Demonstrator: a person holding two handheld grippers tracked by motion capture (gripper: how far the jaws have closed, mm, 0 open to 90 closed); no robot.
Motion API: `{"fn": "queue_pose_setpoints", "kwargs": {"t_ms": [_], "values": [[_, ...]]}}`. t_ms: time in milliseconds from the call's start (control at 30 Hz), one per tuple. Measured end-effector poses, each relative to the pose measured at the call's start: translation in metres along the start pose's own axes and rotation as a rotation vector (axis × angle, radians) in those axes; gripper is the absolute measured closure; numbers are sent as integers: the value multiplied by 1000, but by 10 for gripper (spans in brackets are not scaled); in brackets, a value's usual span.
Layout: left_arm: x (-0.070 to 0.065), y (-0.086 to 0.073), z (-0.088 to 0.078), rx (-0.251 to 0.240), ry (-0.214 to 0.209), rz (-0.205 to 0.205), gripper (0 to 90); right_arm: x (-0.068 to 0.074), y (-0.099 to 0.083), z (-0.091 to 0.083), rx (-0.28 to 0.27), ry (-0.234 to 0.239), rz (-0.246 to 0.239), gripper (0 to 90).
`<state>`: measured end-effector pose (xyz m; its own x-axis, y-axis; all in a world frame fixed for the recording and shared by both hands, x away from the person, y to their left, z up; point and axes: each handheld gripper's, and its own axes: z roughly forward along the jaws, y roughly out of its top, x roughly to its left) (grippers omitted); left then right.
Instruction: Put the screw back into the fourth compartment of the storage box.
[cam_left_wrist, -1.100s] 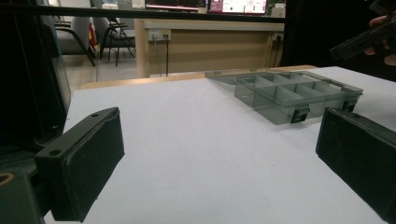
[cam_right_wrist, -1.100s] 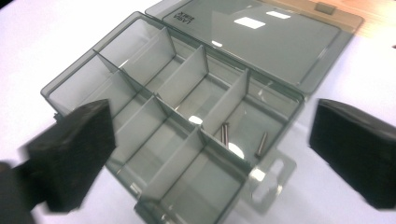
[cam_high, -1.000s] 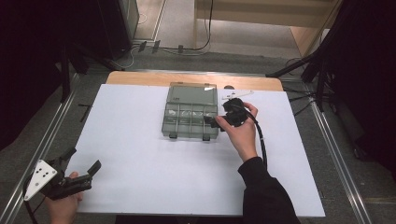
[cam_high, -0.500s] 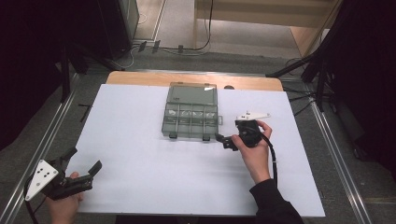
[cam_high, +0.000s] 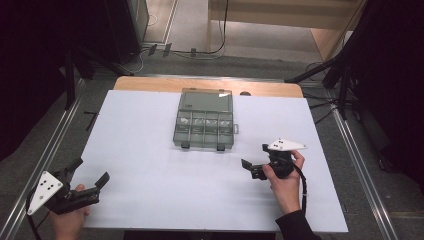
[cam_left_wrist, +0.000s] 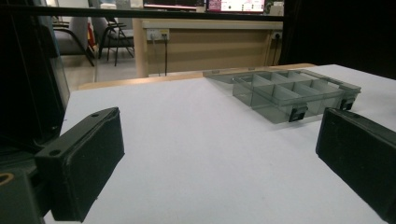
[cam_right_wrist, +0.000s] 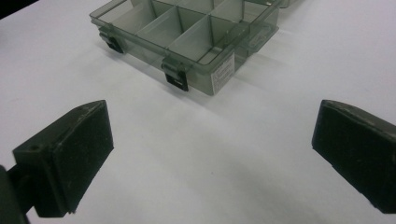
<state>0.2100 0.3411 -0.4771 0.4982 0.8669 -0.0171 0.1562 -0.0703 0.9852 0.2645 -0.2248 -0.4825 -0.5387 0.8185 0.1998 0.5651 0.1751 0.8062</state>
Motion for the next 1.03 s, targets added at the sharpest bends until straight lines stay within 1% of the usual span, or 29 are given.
{"fn": "queue_pose_setpoints", "kwargs": {"t_ms": [100, 233, 267, 300, 333, 400, 500, 600, 667, 767, 833, 967, 1033], "values": [[0, 0, 0, -3, -1, -1, 12, 0, -10, -8, -19, 2, -5, 0], [0, 0, 0, -7, -3, -1, 12, 0, -22, -19, -52, 5, 2, 0], [0, 0, 0, -7, -3, -1, 12, -1, -25, -23, -60, 1, 6, 0], [0, 0, 0, -9, -3, -4, 12, -1, -27, -25, -62, -2, 0, 0], [0, 0, 0, -9, -4, -4, 12, -2, -30, -28, -67, -13, 0, 0], [0, 0, 0, -9, -3, -4, 12, -3, -36, -34, -81, -25, 8, 0], [1, 0, -1, -12, 0, -9, 12, -5, -44, -44, -100, -23, 15, 0], [3, 0, -2, -10, 2, -7, 12, -7, -51, -53, -118, -34, 16, 0], [4, 0, -2, -16, 3, -12, 11, -10, -56, -59, -121, -51, 7, 0], [5, 0, -3, -15, 4, -18, 12, -15, -60, -67, -147, -44, 26, 0], [5, 0, -4, -18, 4, -22, 12, -16, -63, -72, -161, -46, 53, 0], [4, 0, -2, -15, -2, -21, 12, -18, -67, -78, -170, -50, 61, 0], [2, 0, -1, -10, -3, -14, 12, -20, -68, -80, -175, -51, 68, 0]]}}
